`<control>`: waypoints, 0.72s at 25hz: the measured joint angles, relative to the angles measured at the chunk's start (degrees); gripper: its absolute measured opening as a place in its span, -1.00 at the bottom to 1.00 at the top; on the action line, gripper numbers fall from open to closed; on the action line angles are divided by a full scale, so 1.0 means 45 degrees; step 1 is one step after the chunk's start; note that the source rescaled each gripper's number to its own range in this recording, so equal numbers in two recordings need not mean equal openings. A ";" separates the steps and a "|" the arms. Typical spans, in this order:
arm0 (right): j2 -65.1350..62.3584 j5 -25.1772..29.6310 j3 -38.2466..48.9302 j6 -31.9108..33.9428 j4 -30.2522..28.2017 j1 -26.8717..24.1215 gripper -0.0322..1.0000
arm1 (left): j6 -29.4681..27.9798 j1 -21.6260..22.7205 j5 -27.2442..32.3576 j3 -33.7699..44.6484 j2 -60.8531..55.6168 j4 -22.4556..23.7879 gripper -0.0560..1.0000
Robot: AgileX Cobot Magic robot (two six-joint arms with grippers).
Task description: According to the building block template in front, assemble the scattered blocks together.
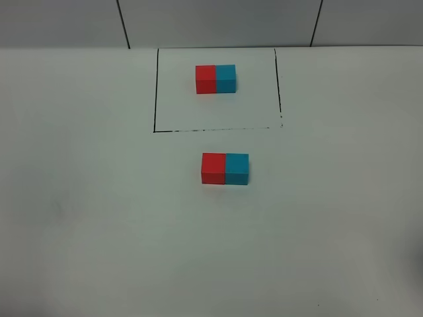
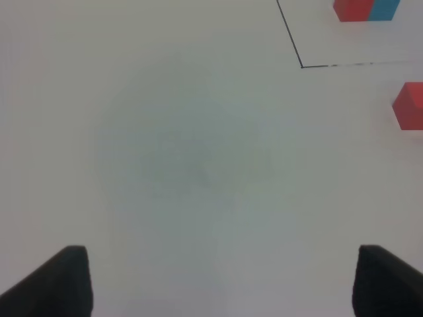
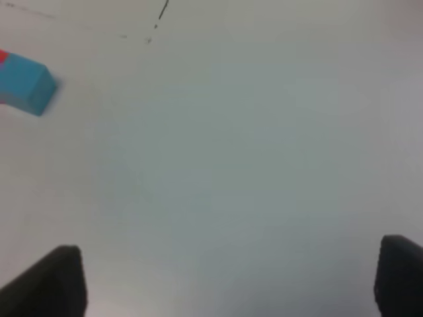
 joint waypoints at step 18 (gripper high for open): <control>-0.6237 0.1624 0.3469 0.1276 -0.0105 0.0514 0.99 | 0.0000 0.0000 0.0000 0.0000 0.0000 0.0000 0.69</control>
